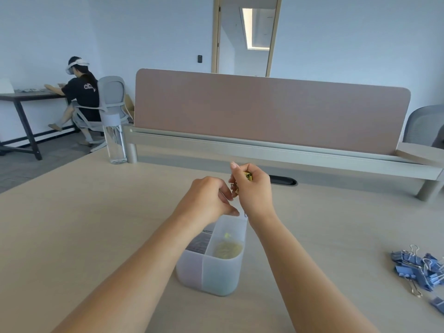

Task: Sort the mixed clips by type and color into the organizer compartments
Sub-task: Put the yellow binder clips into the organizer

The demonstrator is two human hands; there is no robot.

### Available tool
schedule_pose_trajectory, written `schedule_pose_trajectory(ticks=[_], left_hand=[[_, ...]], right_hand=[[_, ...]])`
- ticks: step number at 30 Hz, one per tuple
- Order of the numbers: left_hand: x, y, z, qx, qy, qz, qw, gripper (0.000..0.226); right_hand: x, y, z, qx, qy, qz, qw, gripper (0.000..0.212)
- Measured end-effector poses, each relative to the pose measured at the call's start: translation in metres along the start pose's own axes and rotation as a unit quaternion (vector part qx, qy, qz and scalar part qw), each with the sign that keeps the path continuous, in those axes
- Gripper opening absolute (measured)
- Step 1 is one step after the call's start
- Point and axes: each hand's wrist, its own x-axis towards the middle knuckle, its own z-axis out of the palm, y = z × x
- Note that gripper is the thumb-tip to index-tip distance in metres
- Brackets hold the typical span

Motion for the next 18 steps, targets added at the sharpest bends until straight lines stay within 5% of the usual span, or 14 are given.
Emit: schedule_pose_trajectory(ticks=[9, 18], left_hand=[[0.0005, -0.0041, 0.0008, -0.02, 0.021, 0.009, 1.0, 0.026], [-0.0009, 0.0002, -0.0014, -0.039, 0.021, 0.007, 0.999, 0.065]], right_hand=[[0.0008, 0.0009, 0.0009, -0.005, -0.009, 0.004, 1.0, 0.031], [-0.0019, -0.0041, -0.0006, -0.007, -0.015, 0.043, 0.999, 0.029]])
